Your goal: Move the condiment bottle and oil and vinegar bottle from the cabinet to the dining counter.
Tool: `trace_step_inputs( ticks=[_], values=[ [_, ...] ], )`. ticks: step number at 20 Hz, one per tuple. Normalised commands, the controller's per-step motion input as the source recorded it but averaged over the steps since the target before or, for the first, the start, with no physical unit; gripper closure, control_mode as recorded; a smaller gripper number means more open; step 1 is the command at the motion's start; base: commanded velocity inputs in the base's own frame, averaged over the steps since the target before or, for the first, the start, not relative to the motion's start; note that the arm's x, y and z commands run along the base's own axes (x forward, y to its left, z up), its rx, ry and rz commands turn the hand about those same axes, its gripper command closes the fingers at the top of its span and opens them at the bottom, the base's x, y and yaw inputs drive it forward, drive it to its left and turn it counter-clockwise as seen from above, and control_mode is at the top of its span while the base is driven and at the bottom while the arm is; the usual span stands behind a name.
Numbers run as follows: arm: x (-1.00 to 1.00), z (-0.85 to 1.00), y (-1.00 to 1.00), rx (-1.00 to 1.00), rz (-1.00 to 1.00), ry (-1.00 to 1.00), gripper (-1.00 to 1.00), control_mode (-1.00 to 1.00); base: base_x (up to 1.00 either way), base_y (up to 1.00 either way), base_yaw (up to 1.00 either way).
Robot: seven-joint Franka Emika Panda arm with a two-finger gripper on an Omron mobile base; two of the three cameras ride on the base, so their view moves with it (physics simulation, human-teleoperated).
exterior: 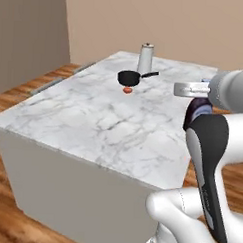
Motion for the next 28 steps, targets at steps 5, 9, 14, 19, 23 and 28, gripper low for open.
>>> trace_step_inputs(
  ticks=[5,9,14,19,23,28],
  values=[
    [0.00,0.00,0.00,0.00,0.00,0.00,1.00,1.00,0.12,1.00,-0.51],
    [0.00,0.00,0.00,0.00,0.00,0.00,1.00,1.00,0.18,1.00,-0.50],
    [0.00,0.00,0.00,0.00,0.00,0.00,1.00,1.00,0.29,1.00,-0.46],
    [0.00,0.00,0.00,0.00,0.00,0.00,1.00,1.00,0.42,1.00,-0.38],
    [0.00,0.00,0.00,0.00,0.00,0.00,1.00,1.00,0.32,1.00,-0.31],
    [0.00,0.00,0.00,0.00,0.00,0.00,1.00,1.00,0.40,0.95,-0.24]
  ],
)
